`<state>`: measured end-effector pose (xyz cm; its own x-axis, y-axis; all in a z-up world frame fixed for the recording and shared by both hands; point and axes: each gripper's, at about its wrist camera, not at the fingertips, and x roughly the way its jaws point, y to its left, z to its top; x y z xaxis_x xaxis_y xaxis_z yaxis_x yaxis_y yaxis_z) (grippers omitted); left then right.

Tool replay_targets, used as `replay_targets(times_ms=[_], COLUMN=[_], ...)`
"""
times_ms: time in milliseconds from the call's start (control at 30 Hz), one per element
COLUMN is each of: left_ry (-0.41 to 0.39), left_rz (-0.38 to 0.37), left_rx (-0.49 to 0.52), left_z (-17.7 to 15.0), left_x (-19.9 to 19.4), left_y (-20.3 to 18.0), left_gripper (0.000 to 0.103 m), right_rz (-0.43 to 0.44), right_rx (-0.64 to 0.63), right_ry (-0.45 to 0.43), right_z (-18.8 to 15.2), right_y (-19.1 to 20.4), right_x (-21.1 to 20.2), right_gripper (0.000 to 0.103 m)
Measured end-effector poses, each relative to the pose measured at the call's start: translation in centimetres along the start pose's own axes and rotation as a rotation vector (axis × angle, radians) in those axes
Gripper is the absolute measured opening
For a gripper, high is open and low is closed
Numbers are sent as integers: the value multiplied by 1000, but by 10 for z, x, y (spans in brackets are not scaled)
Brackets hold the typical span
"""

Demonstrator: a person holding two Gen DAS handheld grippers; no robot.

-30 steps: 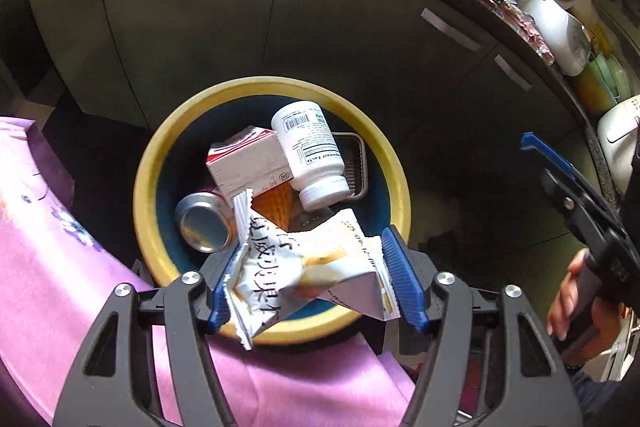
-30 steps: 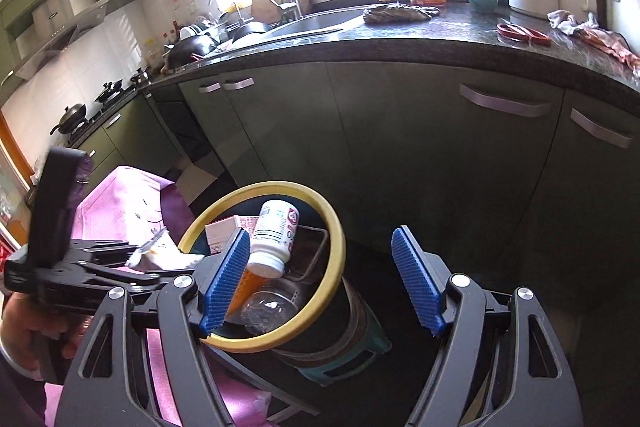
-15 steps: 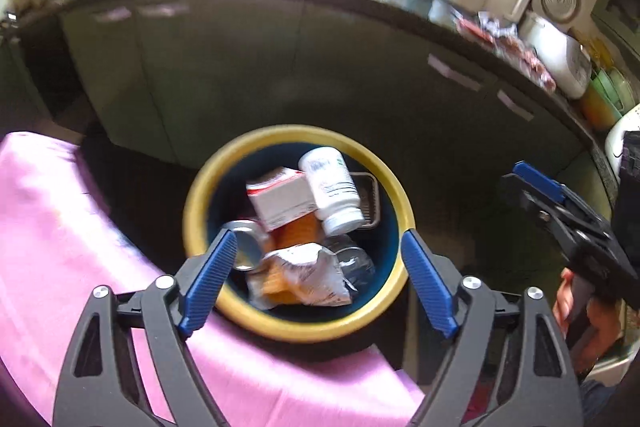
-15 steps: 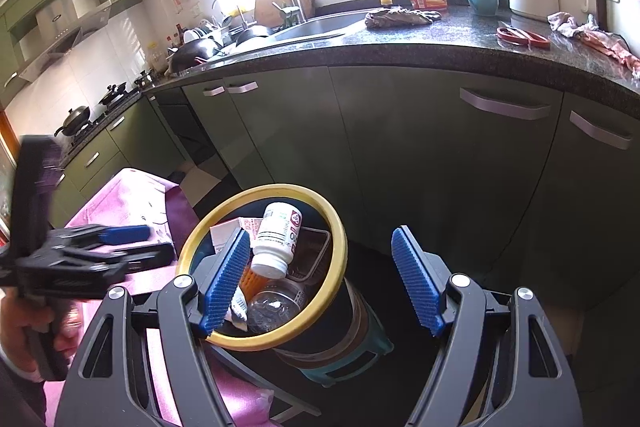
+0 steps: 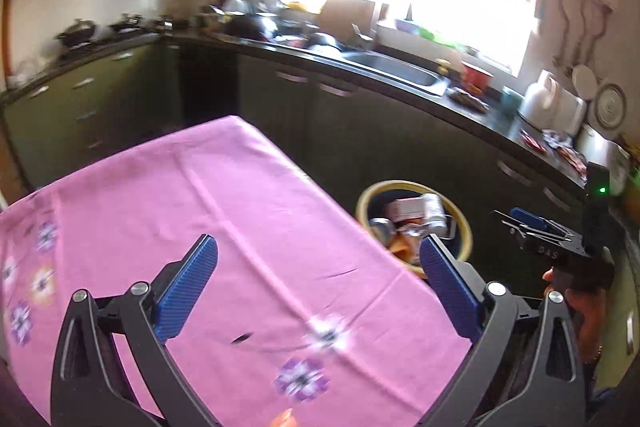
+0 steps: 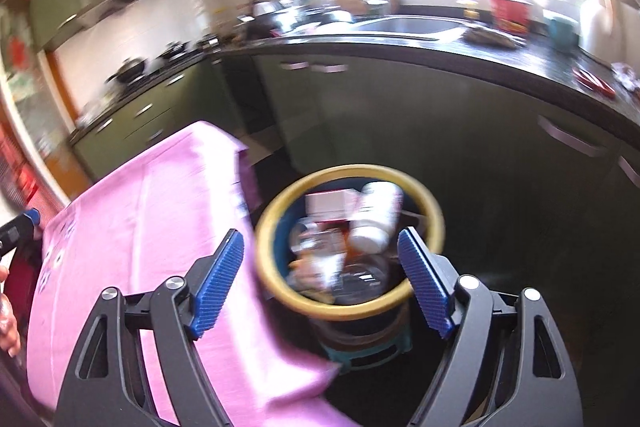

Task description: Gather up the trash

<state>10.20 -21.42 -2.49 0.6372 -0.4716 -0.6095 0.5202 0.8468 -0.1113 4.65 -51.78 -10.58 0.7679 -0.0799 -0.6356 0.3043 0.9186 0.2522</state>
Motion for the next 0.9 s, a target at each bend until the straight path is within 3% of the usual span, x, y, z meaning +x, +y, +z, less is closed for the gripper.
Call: replay_targets(times_ms=[67,133,267,400,600,900], left_ry=[-21,-44,-82,-126,-169,-199], left_rz=[73,157,278,375,424,402], left_rx=[-20,-43,-130,-189,-217,-194], left_z=[-13,-27,-55,-80,-95,-102], left_x=[-24,-48,-91,-128,-165,-189], left_y=[16,31,63,85,89,74], left_gripper=[96,96,96,96,96,96], right_rz=[43,88,195,245,245,166], right_rx=[-35,-66,-138,-228,-293,-302], right_ry=[-7,-23,-1,8,-10,-66], right_z=[-3,-5,-13,-26,-40,-50], right_y=[21,43,83,119,145,129], right_x=[-3,-7,-10,-15,-35,-82], right_gripper=[94,98,98,98,98,98])
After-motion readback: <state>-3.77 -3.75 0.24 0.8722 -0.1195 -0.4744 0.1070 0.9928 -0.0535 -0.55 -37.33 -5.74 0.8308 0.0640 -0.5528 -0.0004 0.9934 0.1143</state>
